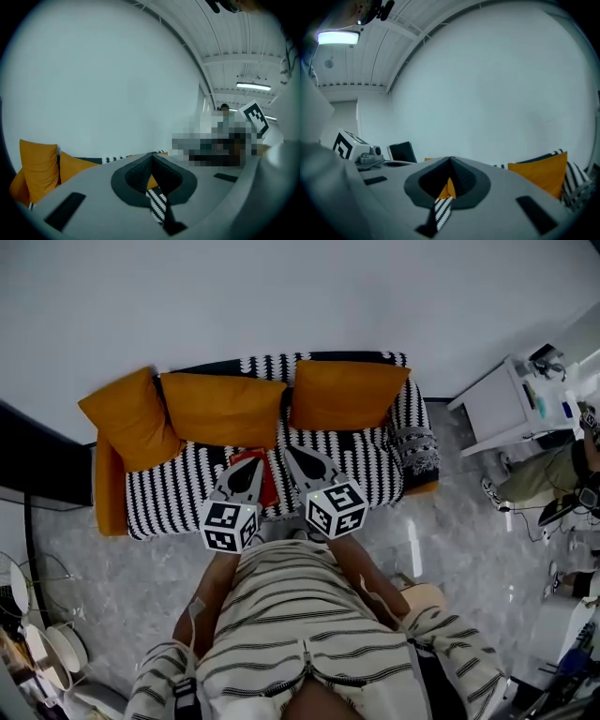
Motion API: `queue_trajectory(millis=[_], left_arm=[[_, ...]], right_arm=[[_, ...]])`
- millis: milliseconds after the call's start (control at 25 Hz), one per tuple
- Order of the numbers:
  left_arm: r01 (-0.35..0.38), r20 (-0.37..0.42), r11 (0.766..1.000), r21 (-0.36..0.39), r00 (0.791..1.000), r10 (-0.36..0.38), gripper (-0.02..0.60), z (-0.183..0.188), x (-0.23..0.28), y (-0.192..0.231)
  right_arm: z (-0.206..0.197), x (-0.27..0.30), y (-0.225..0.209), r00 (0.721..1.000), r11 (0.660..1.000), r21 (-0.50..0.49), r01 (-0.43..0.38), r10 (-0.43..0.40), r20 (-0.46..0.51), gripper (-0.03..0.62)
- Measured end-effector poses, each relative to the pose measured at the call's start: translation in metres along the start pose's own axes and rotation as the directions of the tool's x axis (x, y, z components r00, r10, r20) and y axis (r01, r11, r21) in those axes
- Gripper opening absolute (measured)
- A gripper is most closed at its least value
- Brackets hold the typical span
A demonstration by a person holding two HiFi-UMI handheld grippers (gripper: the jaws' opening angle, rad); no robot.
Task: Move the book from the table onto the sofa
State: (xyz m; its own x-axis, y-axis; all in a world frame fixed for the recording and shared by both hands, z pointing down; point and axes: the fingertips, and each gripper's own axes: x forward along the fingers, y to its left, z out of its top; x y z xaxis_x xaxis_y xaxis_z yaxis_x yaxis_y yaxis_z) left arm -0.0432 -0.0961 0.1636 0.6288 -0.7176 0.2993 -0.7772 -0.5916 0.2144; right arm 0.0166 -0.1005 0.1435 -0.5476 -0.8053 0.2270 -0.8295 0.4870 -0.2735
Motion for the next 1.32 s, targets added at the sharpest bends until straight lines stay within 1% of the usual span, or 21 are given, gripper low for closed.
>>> queue_trajectory(millis=[200, 360, 480, 640, 1080, 1320], left_arm=[[0.011, 0.081, 0.999, 0.036, 0.997, -0.013, 0.006, 0.034, -0.006, -0.008], [0.004, 0.151, 0.997, 0.071, 0.988, -0.015, 0.006, 0.060, -0.016, -0.015], [-0.001, 0.189, 0.996, 0.088, 0.982, -0.016, 0.006, 0.071, -0.022, -0.019], [0.002, 0.199, 0.995, 0.099, 0.980, -0.021, 0.006, 0.074, -0.021, -0.021], [-0.013, 0.219, 0.994, 0.108, 0.976, -0.012, 0.006, 0.078, -0.021, -0.020], [-0.011, 0.219, 0.995, 0.098, 0.976, -0.011, 0.006, 0.075, -0.021, -0.024]], right_arm=[[0.030, -0.007, 0.007, 0.998, 0.999, -0.051, -0.006, 0.009, 0.068, 0.012], [0.051, -0.014, 0.016, 0.993, 0.996, -0.088, -0.008, 0.018, 0.120, 0.012], [0.061, -0.019, 0.020, 0.988, 0.994, -0.110, -0.009, 0.025, 0.153, 0.012], [0.064, -0.020, 0.023, 0.985, 0.992, -0.124, -0.003, 0.024, 0.171, 0.012], [0.062, -0.019, 0.022, 0.984, 0.993, -0.122, -0.003, 0.025, 0.175, 0.012], [0.060, -0.024, 0.020, 0.984, 0.993, -0.116, -0.008, 0.028, 0.176, 0.012]])
